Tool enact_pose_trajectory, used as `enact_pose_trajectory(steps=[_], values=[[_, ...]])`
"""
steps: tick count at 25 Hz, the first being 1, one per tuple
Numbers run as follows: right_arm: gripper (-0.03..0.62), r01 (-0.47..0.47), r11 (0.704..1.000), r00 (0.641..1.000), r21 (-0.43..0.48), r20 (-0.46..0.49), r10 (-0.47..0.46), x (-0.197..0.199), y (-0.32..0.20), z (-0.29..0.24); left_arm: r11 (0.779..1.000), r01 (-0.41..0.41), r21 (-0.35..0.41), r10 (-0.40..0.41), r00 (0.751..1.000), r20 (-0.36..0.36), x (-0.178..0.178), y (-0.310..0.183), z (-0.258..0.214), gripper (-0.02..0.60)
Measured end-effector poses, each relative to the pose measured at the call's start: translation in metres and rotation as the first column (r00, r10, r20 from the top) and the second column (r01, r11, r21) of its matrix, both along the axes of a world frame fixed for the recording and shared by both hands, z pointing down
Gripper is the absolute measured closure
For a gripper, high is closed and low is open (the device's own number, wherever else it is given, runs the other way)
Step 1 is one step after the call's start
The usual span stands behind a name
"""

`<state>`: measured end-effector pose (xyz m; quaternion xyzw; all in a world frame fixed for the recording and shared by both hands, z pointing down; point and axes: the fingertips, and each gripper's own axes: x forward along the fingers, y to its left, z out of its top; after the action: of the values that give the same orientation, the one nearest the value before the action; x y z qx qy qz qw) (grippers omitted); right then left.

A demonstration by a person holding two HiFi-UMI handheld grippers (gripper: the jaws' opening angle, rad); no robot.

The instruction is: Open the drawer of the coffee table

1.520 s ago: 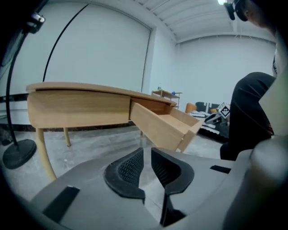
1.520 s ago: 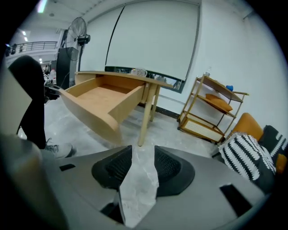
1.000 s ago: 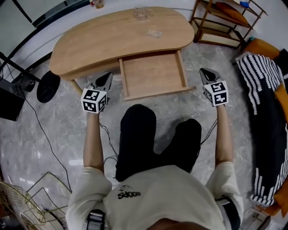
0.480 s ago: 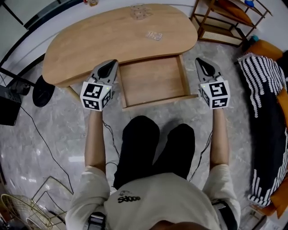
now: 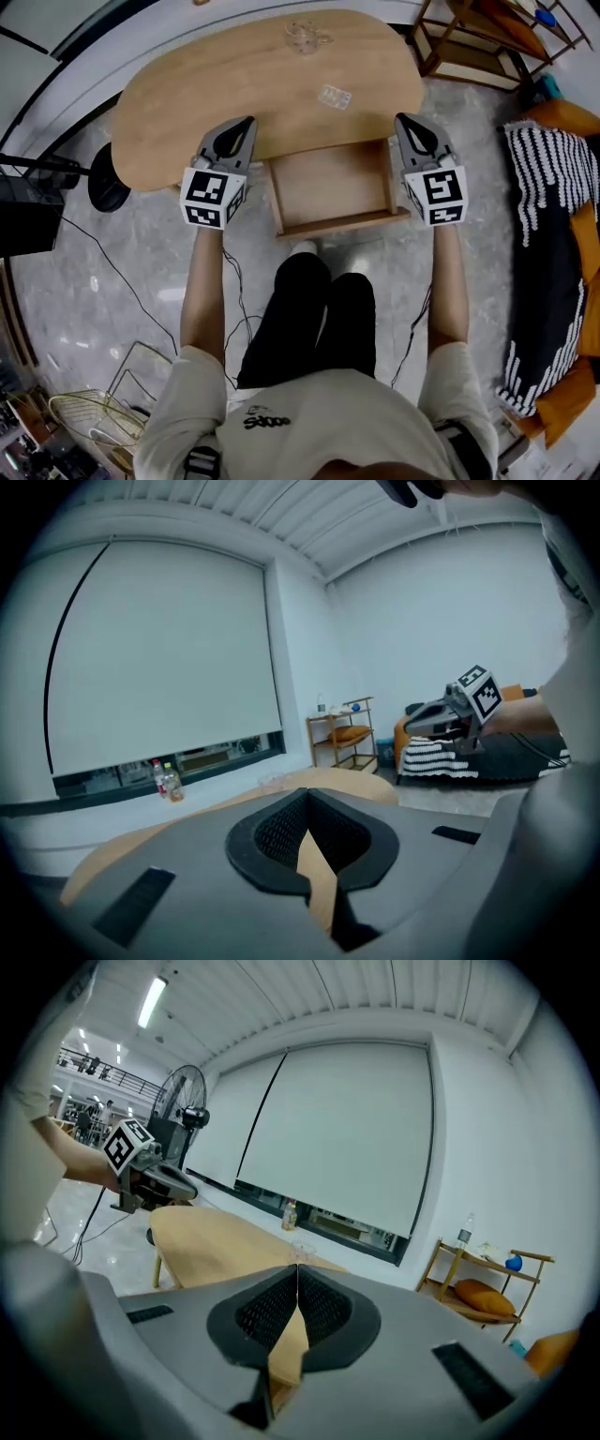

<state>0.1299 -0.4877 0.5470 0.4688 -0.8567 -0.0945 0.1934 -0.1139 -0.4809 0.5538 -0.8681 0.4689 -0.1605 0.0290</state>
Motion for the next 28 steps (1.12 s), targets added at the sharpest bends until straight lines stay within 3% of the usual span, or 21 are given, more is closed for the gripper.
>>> enact_pose_trajectory(steps=[4, 13, 18, 22, 28], values=[[0.586, 0.003, 1.000, 0.999, -0.025, -0.034, -0.004, 0.001, -0.008, -0.074, 0.999, 0.013, -0.030, -0.012, 1.000, 0.023, -0.014, -0.010, -0.068, 0.563], [0.588, -0.068, 0.997, 0.996, -0.021, -0.053, 0.067, 0.034, -0.014, -0.252, 1.000, -0.014, -0.023, 0.015, 0.998, 0.060, -0.017, -0.035, -0.224, 0.563], [0.588, -0.097, 0.995, 0.993, 0.002, -0.068, 0.097, 0.049, -0.002, -0.335, 1.000, 0.000, 0.002, 0.000, 0.999, 0.037, -0.019, -0.036, -0.301, 0.563], [0.588, -0.130, 0.991, 0.990, 0.032, -0.050, 0.132, 0.064, 0.019, -0.392, 0.999, 0.035, 0.022, -0.036, 0.999, 0.028, -0.029, -0.015, -0.348, 0.565], [0.588, -0.090, 0.994, 0.993, 0.056, -0.068, 0.094, 0.056, 0.080, -0.441, 0.998, 0.037, 0.057, -0.037, 0.999, 0.012, -0.029, 0.050, -0.398, 0.563]])
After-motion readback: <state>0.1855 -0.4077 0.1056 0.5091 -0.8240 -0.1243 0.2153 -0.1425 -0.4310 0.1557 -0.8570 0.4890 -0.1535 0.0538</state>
